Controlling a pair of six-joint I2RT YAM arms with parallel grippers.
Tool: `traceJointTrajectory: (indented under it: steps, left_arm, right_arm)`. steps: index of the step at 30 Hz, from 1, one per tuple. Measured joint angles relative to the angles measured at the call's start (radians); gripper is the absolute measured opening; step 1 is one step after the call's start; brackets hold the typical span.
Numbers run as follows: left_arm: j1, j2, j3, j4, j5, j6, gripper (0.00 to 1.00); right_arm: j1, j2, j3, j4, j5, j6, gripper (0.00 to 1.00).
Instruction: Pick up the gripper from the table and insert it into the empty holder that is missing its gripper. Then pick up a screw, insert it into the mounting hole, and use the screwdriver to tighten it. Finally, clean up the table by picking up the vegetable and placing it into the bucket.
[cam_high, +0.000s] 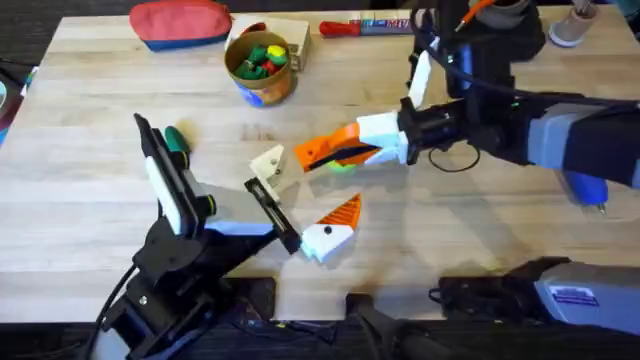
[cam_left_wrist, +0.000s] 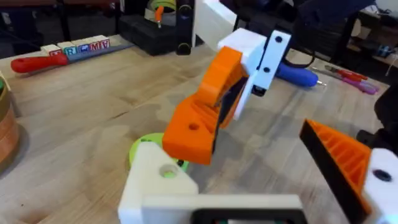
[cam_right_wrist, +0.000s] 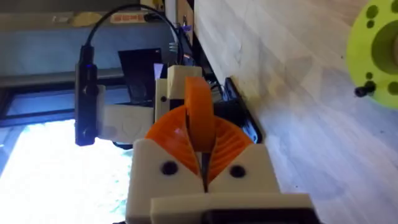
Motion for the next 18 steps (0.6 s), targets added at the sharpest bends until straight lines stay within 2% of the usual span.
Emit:
traceJointTrajectory:
  steps: [8, 18]
  left_arm:
    - [0.000, 0.000, 0.000, 0.000, 0.000, 0.000, 0.987]
    - [0.000, 0.000, 0.000, 0.000, 0.003, 0.000, 0.986]
  right_arm:
    - [0.058, 0.034, 0.000, 0.055, -0.038, 0.091, 0.003]
    - [0.076, 0.042, 0.000, 0.143, -0.046, 0.159, 0.003]
